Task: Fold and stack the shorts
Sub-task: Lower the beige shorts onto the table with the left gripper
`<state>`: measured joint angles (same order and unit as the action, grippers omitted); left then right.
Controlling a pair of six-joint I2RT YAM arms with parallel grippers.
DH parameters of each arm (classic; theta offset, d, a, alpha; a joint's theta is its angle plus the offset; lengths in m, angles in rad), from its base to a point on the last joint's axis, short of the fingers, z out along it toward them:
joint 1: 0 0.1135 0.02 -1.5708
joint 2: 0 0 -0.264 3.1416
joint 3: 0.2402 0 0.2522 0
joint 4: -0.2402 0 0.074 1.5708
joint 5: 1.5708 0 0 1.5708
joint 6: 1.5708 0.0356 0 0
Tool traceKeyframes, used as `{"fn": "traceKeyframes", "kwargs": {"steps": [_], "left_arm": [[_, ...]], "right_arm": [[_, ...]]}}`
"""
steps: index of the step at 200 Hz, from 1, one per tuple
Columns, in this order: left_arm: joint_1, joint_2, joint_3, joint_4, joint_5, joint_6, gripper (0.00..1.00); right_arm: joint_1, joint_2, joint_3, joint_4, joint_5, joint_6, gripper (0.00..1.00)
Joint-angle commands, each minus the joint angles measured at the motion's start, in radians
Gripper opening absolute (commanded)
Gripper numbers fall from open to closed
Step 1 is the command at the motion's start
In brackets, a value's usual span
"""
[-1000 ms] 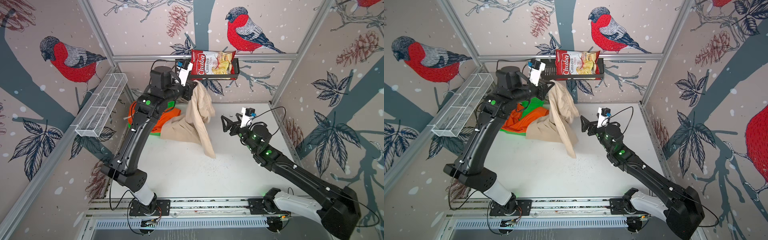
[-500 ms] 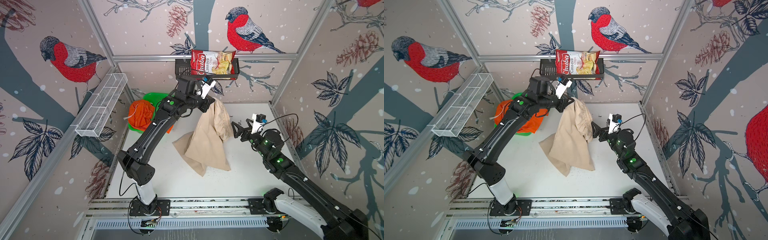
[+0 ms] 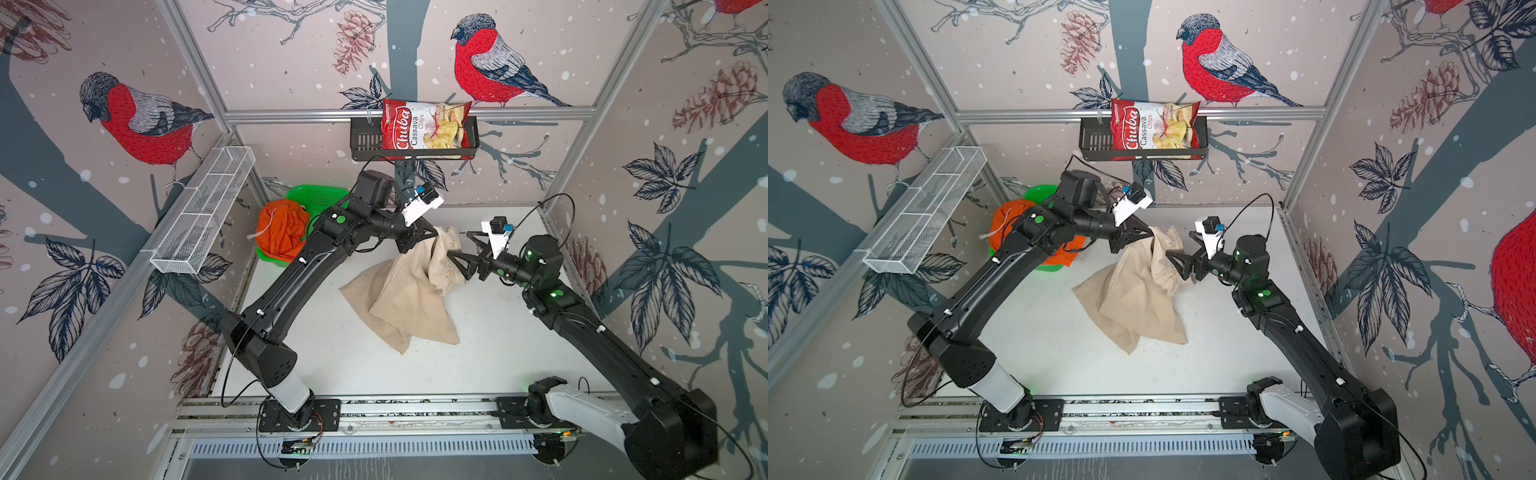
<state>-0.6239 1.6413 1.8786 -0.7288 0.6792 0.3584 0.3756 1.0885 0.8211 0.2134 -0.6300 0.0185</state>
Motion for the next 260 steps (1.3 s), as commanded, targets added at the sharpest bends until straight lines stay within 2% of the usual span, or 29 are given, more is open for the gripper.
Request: {"fn": "traceKeyframes", "kwargs": {"steps": [1,29,67,91,139,178,198,260], "left_arm": [[-0.005,-0.01,-0.013,-0.042,0.052,0.107,0.0],[-0.005,-0.005,-0.065,-0.047,-0.032,0.124,0.0],[-0.011,0.007,-0.18,-0.02,-0.147,0.083,0.0],[-0.017,-0.015,-0.312,0.07,-0.184,0.035,0.0],[-0.096,-0.059,-0.573,0.26,-0.292,-0.016,0.0],[-0.148,-0.114,-0.757,0.405,-0.297,-0.071,0.0],[-0.191,-0.15,-0.85,0.476,-0.319,-0.083,0.0],[-0.339,-0.21,-1.036,0.605,-0.417,-0.117,0.0]], "right_arm": [[0.004,0.036,0.032,-0.035,-0.158,-0.072,1.0],[0.019,0.086,0.042,-0.068,-0.204,-0.094,1.0],[0.025,0.109,0.038,-0.132,-0.169,-0.08,1.0],[0.013,0.083,-0.021,-0.087,-0.066,0.034,1.0],[-0.001,0.01,-0.13,-0.055,-0.007,0.232,1.0],[-0.025,-0.083,-0.2,-0.135,0.153,0.405,1.0],[-0.04,-0.125,-0.245,-0.177,0.162,0.48,1.0],[-0.048,-0.245,-0.314,-0.398,0.229,0.597,1.0]]}}
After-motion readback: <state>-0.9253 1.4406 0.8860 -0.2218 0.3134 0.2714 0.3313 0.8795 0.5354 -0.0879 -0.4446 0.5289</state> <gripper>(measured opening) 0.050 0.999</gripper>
